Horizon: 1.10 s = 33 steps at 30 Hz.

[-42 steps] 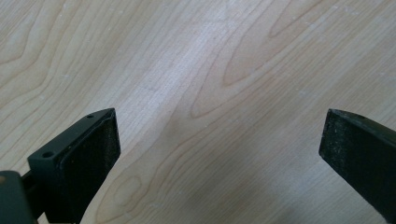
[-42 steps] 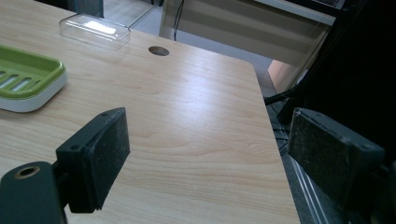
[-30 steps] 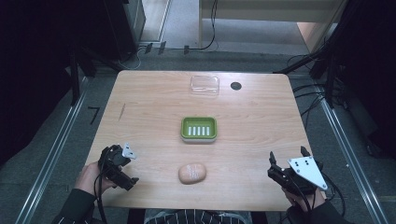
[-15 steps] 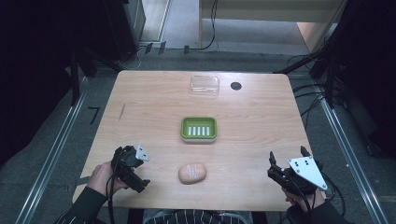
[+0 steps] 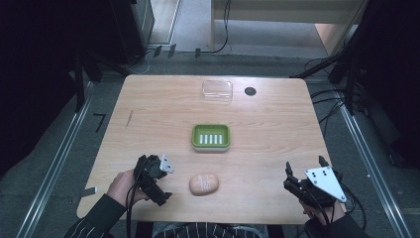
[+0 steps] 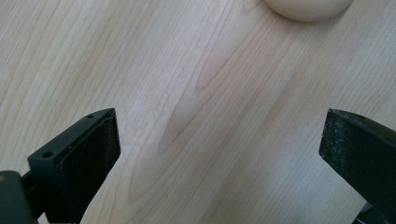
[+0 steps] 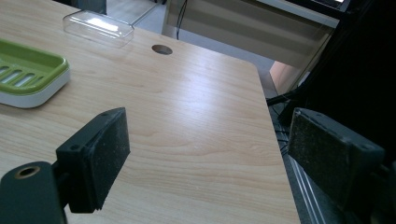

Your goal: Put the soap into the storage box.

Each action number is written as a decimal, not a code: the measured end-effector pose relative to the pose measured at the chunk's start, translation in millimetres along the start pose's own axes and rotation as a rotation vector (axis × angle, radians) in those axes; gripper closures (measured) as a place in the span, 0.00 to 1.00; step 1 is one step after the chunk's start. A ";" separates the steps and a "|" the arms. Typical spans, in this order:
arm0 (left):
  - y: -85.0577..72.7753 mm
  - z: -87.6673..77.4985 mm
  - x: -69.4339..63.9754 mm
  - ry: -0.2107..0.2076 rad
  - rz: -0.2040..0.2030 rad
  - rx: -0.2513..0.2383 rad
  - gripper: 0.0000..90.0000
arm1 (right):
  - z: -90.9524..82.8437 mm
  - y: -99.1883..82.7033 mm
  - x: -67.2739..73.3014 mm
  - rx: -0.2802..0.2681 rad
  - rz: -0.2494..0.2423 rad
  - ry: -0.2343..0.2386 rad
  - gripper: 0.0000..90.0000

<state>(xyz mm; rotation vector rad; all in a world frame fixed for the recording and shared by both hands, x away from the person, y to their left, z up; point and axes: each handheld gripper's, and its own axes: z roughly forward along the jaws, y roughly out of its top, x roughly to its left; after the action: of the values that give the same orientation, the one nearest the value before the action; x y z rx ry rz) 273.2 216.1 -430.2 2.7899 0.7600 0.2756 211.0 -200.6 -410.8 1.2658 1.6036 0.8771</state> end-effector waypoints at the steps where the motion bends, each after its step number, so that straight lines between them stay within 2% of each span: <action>1: 1.4 0.6 -0.9 -0.001 -0.004 -0.006 0.00 | -0.3 -0.2 -0.4 -0.001 0.010 -0.003 0.15; 4: 5.7 1.5 -2.5 -0.002 0.012 -0.010 0.00 | -0.6 -0.2 -1.5 -0.006 0.018 -0.005 0.15; 9: 13.6 3.7 -5.2 -0.015 0.036 -0.014 0.00 | 0.1 0.1 0.6 0.002 -0.003 0.000 0.15; 15: 22.6 6.7 -9.1 -0.013 0.064 -0.013 0.00 | -0.7 0.0 -1.2 -0.006 0.015 -0.006 0.15; 17: 27.7 8.2 -9.8 -0.020 0.080 -0.017 0.00 | 0.1 0.2 0.4 0.001 -0.001 0.001 0.15; 24: 38.4 12.4 -11.8 -0.044 0.085 -0.027 0.00 | -0.4 -0.1 -0.4 -0.001 0.017 -0.004 0.15; 28: 44.9 14.0 -13.0 -0.052 0.100 -0.032 0.00 | 0.5 0.0 0.7 0.003 -0.006 0.002 0.15; 33: 49.9 15.2 -14.2 -0.064 0.105 -0.038 0.00 | 0.2 0.2 -0.1 0.001 0.007 -0.001 0.15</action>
<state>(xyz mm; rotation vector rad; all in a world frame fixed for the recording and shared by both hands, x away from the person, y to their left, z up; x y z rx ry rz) 288.4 164.2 -432.7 2.7920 0.5888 0.2162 211.2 -200.6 -410.6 1.2727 1.5998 0.8793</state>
